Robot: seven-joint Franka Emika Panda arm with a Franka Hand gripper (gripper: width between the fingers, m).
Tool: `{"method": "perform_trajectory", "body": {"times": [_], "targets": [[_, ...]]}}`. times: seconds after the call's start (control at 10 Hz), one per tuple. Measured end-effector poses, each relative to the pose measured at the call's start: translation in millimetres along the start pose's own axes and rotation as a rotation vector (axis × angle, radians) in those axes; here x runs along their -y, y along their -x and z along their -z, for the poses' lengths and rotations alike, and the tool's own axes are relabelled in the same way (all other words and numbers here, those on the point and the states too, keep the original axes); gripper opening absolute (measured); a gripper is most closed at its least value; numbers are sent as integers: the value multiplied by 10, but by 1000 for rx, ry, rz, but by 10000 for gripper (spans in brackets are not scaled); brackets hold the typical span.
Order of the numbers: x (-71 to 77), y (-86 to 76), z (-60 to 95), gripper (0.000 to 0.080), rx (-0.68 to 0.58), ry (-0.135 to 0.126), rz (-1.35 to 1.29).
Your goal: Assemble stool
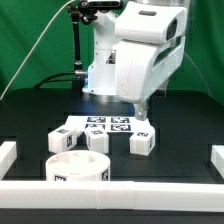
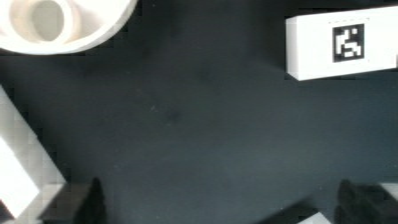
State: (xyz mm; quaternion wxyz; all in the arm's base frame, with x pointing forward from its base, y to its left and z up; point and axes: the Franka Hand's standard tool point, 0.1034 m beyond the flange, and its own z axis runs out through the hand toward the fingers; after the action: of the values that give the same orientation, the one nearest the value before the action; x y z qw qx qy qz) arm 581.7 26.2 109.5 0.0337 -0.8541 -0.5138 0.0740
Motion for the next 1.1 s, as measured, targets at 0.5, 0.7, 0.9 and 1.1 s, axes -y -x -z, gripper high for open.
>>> {"method": "perform_trajectory", "body": {"times": [0.5, 0.7, 0.9, 1.1], "targets": [[1, 3, -3, 650, 0, 0, 0], [-114, 183, -60, 650, 1, 5, 29], [-267, 471, -197, 650, 4, -2, 39], [-254, 445, -199, 650, 4, -2, 31]]}}
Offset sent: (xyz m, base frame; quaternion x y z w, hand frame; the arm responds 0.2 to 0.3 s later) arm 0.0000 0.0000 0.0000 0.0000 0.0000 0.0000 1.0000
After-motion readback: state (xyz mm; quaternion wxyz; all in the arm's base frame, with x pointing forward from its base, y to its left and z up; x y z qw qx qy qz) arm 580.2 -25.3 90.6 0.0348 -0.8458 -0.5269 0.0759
